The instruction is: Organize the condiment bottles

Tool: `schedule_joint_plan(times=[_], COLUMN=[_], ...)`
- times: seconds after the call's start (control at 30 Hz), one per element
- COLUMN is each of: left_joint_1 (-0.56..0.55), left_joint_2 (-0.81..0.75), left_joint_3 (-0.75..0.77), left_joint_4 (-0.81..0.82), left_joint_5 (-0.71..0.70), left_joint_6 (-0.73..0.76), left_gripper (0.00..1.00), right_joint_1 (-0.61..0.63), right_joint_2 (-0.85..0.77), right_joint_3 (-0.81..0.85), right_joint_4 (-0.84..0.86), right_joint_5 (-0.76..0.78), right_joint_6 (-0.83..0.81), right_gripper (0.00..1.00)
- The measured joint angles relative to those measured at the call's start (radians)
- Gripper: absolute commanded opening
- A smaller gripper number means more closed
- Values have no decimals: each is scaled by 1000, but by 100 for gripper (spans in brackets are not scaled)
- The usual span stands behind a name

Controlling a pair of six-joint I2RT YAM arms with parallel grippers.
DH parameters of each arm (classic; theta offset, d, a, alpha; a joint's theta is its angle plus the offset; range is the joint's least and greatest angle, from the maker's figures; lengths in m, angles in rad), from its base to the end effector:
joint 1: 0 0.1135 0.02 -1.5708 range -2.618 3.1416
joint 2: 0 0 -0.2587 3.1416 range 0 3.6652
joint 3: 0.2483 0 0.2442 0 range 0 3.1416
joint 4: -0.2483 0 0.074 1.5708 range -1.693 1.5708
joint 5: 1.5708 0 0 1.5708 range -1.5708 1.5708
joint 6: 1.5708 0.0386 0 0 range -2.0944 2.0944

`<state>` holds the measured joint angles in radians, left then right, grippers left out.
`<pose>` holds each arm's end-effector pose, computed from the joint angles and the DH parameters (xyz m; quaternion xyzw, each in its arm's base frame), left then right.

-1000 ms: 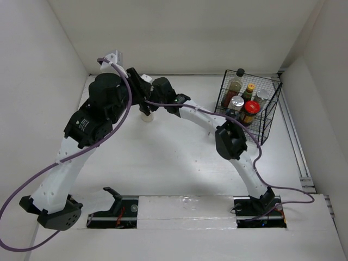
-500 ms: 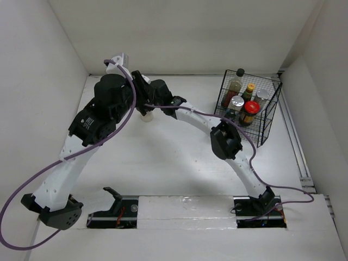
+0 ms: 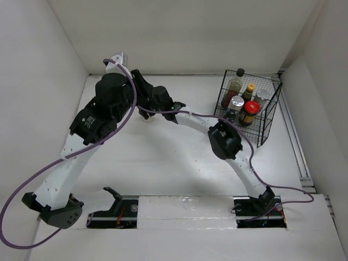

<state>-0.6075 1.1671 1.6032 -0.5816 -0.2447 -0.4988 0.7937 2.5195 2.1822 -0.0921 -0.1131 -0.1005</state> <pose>0.1842 -0.1167 0.4896 -0.0389 0.7542 -0.2624 0.6007 0.4005 0.4134 0.1958 -0.3908 0.7444 0.2280 0.4911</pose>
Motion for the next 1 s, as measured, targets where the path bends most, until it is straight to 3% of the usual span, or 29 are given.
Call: schedule_joint_plan(times=[0.2,0.37,0.5,0.63,0.77,0.87,1.0], left_joint_1=[0,1,-10,-23,-38,-50,-58], left_joint_2=[-5,-20,13,79,156,211,255], left_joint_3=[-1,-39,-39,-37,-36,-33,-32], left_joint_4=[32,63,106,169,221,249,266], left_joint_5=[-32,-44,-37,16,71,111,143], left_joint_6=[1,7,39,72,101,117,125], left_gripper=[42,51,61,71,78,99,99], right_joint_1=[0,3,-2,-37,-153,-279,-445], right_joint_2=[-240,-572,-903,-1239,-1485,-1582,-1603], right_joint_3=[-360,-702,-870,-941,-943,-950,-955], right_joint_4=[58,35,13,-32,-119,-216,-356], right_joint_5=[0,-4,19,100,237,323,369], right_joint_6=[30,54,75,103,133,144,152], right_gripper=[40,39,37,37,37,37,36])
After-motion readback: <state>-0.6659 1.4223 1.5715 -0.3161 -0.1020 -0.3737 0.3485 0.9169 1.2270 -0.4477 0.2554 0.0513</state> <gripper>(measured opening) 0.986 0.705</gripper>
